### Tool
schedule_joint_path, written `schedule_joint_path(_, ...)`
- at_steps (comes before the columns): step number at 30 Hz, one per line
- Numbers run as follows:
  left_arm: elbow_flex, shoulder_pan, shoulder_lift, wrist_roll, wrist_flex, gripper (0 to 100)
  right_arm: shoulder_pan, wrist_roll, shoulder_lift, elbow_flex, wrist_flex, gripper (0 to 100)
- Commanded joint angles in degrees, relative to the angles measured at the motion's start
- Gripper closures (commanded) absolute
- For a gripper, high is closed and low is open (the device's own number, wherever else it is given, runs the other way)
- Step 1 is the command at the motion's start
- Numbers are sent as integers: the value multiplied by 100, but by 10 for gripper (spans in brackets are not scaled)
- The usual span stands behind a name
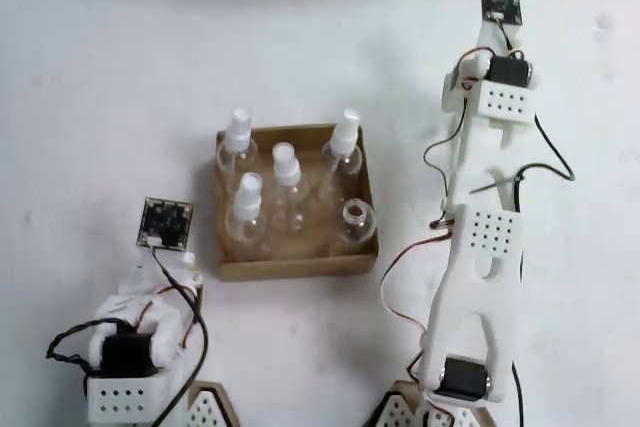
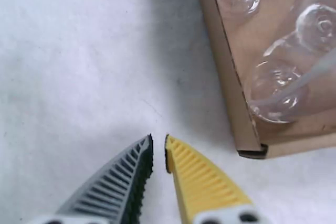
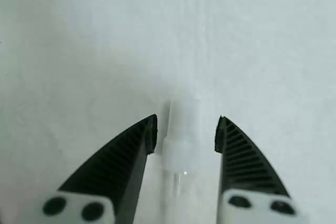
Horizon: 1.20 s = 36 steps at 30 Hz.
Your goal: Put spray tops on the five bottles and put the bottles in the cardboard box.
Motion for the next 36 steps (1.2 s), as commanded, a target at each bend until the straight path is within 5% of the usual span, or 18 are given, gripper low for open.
schedule_joint_path(1, 9, 75, -48, -26, 26, 950, 57, 132, 295, -668, 40, 839)
schedule_joint_path(6, 9, 75, -48, -26, 26, 950, 40, 396, 541, -668, 4, 847)
schedule_joint_path(11, 9, 75, -48, -26, 26, 950, 57, 721, 576, -747, -4, 991)
schedule_joint_path(17, 9, 75, -48, -26, 26, 950, 145, 774, 338, -1222, 251, 983)
schedule_joint_path(24, 9, 75, -48, -26, 26, 950, 136, 765, -998, -1116, 1332, 982)
schedule_joint_path(36, 9, 66, -48, -26, 26, 950, -84, 721, -3881, -642, 1376, 982)
